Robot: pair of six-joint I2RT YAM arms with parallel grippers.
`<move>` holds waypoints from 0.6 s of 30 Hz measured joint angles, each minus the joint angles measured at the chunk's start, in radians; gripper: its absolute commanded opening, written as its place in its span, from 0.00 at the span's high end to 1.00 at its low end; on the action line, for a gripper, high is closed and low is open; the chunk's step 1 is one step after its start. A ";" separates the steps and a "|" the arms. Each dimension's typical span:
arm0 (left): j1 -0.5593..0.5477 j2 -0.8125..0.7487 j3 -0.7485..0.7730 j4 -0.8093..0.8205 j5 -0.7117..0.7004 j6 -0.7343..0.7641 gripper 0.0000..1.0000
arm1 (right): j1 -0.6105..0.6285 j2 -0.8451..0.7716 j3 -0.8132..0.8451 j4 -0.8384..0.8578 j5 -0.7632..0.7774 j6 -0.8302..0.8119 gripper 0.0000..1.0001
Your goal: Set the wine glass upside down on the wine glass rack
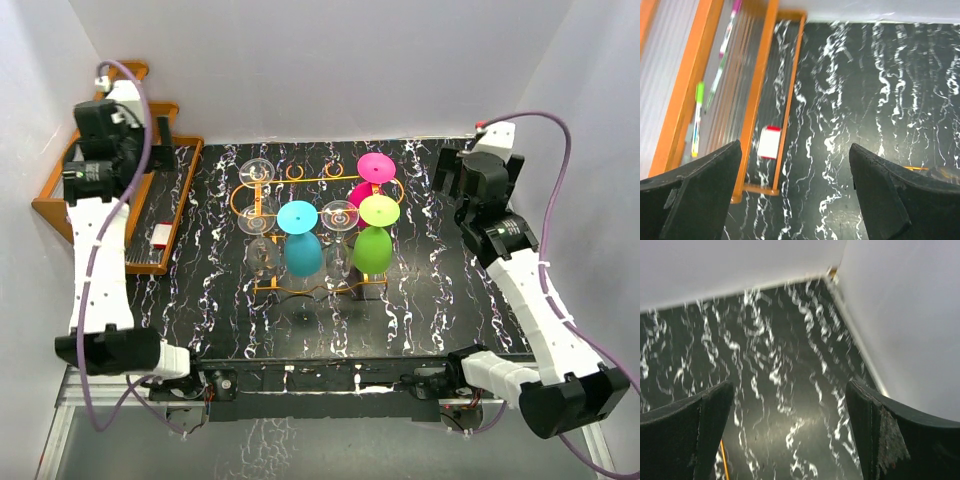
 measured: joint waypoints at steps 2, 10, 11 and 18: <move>0.116 0.051 0.007 -0.037 0.076 -0.038 0.03 | -0.046 0.005 -0.058 -0.033 -0.070 0.052 0.02; 0.245 0.129 -0.197 -0.095 0.220 -0.112 0.03 | -0.104 -0.005 -0.237 -0.060 -0.243 0.224 0.02; 0.241 0.095 -0.264 -0.073 0.216 -0.122 0.03 | -0.104 -0.009 -0.253 -0.061 -0.244 0.240 0.02; 0.238 -0.214 -0.466 0.065 0.216 -0.183 0.03 | -0.124 -0.008 -0.297 -0.072 -0.261 0.330 0.02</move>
